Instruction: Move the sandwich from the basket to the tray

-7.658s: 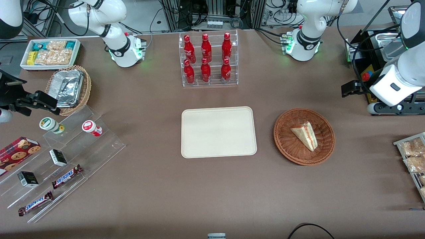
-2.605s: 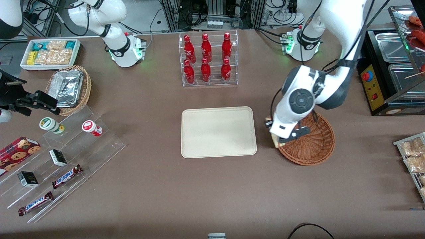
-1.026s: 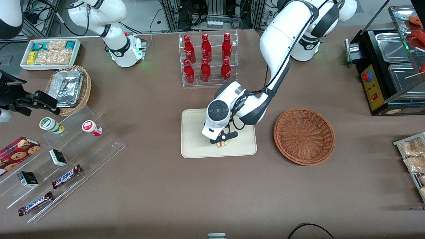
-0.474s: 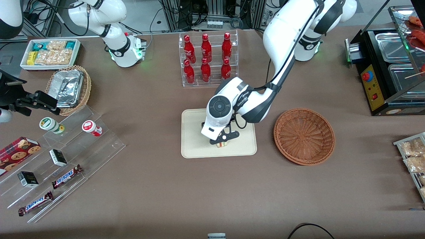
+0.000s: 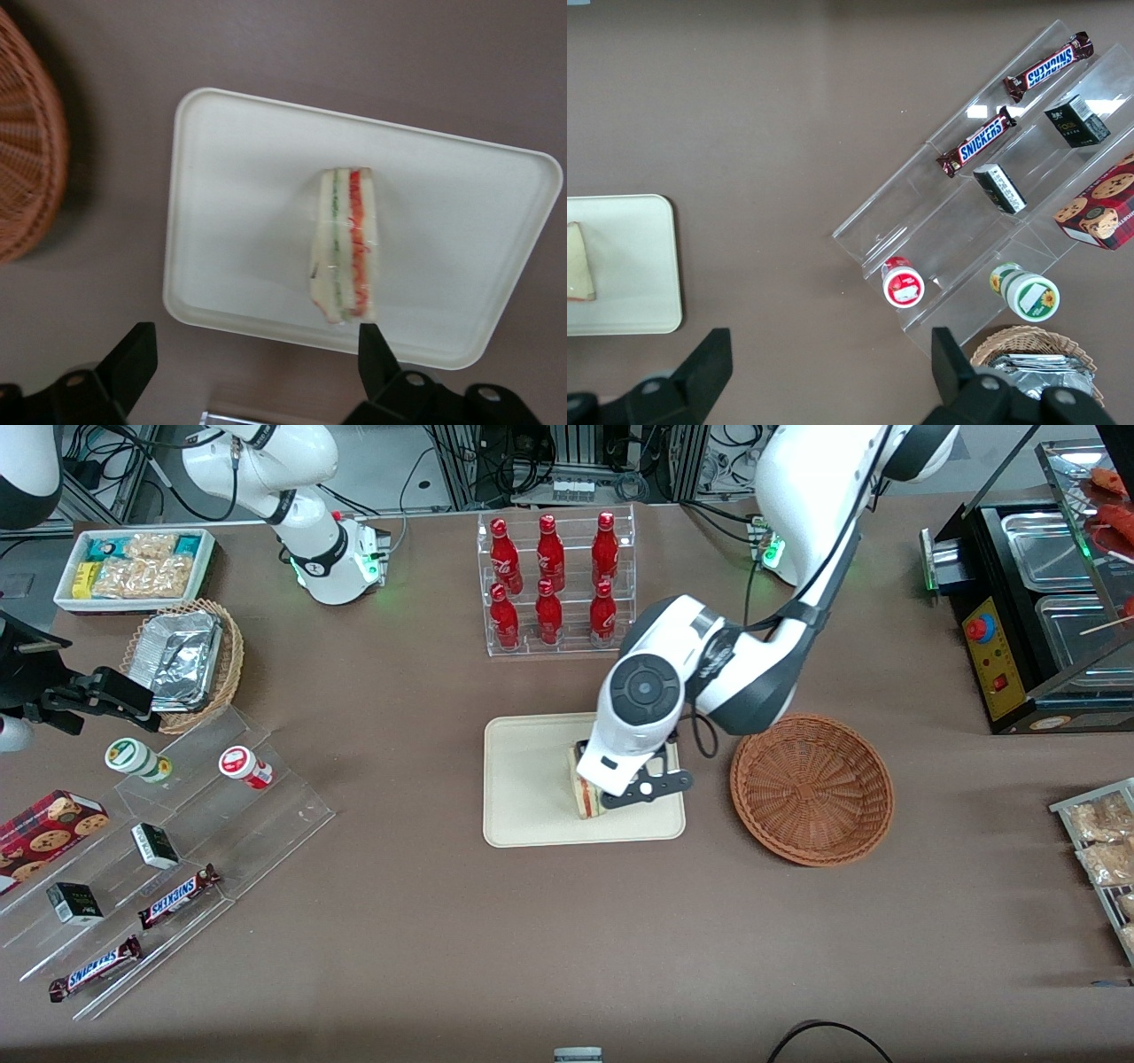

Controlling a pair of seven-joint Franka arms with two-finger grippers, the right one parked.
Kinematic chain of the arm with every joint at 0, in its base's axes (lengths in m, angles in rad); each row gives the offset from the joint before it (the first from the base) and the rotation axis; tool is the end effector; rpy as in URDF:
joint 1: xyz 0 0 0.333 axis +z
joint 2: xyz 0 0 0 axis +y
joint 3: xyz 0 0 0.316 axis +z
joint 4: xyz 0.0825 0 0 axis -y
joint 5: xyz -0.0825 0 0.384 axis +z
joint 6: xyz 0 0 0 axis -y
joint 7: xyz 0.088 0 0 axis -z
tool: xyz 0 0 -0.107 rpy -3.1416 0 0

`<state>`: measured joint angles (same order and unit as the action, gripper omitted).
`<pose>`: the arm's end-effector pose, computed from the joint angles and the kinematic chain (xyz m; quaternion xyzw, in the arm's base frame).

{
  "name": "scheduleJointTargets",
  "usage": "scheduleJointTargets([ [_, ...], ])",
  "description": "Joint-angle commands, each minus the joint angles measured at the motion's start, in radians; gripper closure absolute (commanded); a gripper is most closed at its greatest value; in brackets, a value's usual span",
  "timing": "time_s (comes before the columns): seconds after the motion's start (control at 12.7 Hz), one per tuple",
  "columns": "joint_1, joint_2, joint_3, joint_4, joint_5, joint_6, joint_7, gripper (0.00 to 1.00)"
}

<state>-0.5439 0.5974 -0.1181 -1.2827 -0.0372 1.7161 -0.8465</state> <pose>0.5659 -0.4222 0.3921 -0.9901 -0.1033 0.0938 0.0168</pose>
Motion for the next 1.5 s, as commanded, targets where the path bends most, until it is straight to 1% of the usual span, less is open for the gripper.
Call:
scheduleJointTargets([
  [0.0,0.050,-0.076,-0.002,-0.059,0.090,-0.091,0.076,0.00],
  [0.08,0.094,-0.103,-0.003,-0.094,0.115,-0.104,0.113,0.00],
  [0.24,0.163,-0.174,-0.003,-0.174,0.114,-0.105,0.272,0.00],
  [0.55,0.313,-0.312,-0.003,-0.318,0.115,-0.110,0.456,0.00],
  [0.79,0.418,-0.396,-0.005,-0.383,0.114,-0.118,0.591,0.00],
  [1.03,0.492,-0.458,-0.005,-0.391,0.106,-0.170,0.662,0.00],
  [1.18,0.507,-0.504,-0.002,-0.389,0.106,-0.206,0.665,0.00],
  [1.34,0.588,-0.566,-0.015,-0.391,0.106,-0.259,0.678,0.00],
  [1.42,0.632,-0.577,-0.044,-0.380,0.106,-0.312,0.714,0.00],
])
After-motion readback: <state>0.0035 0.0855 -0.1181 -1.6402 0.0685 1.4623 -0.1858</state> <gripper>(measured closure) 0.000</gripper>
